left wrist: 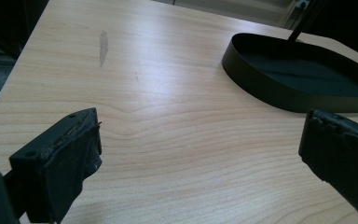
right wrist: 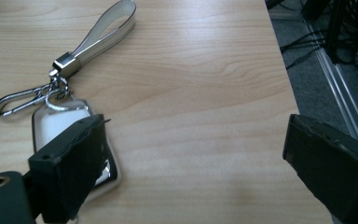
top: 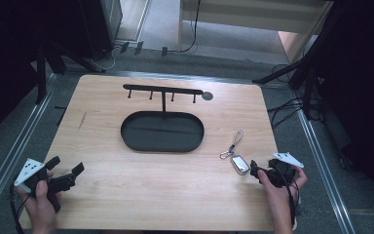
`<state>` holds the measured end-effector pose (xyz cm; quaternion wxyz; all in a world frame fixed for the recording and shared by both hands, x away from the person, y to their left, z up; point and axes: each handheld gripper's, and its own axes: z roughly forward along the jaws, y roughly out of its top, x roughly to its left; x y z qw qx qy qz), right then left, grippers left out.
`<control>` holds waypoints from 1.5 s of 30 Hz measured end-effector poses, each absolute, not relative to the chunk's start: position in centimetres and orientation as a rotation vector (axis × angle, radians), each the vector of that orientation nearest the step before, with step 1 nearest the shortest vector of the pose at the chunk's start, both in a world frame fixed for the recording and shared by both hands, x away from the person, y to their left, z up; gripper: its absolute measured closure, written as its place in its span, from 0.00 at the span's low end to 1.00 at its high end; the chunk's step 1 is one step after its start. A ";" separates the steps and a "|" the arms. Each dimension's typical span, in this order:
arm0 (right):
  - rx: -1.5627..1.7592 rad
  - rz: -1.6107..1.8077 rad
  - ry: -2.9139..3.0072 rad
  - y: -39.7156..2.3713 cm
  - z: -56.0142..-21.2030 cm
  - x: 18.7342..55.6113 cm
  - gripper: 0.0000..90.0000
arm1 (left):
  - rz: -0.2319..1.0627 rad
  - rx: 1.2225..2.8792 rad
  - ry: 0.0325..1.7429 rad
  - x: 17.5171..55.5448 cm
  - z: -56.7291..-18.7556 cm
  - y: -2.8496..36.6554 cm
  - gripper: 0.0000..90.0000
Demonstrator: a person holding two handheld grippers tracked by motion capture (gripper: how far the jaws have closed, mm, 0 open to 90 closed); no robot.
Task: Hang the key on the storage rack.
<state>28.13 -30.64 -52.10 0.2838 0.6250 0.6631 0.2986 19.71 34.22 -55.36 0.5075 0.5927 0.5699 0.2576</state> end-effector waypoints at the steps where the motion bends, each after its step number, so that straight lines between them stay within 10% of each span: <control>1: 1.683 0.773 1.778 -30.5 -51.8 28.6 0.09 | 0.620 1.428 1.373 19.7 -55.4 34.2 0.00; 19: 2.011 0.379 1.921 -26.1 -48.7 37.2 0.23 | 0.621 1.421 1.372 19.7 -55.4 34.3 0.00; 28: 2.125 0.461 1.964 -23.6 -49.1 38.6 0.61 | 0.619 1.419 1.370 19.7 -55.4 34.3 0.00; 45: 2.287 0.545 1.902 -22.5 -49.9 39.4 0.77 | 0.620 1.416 1.370 19.7 -55.4 34.4 0.00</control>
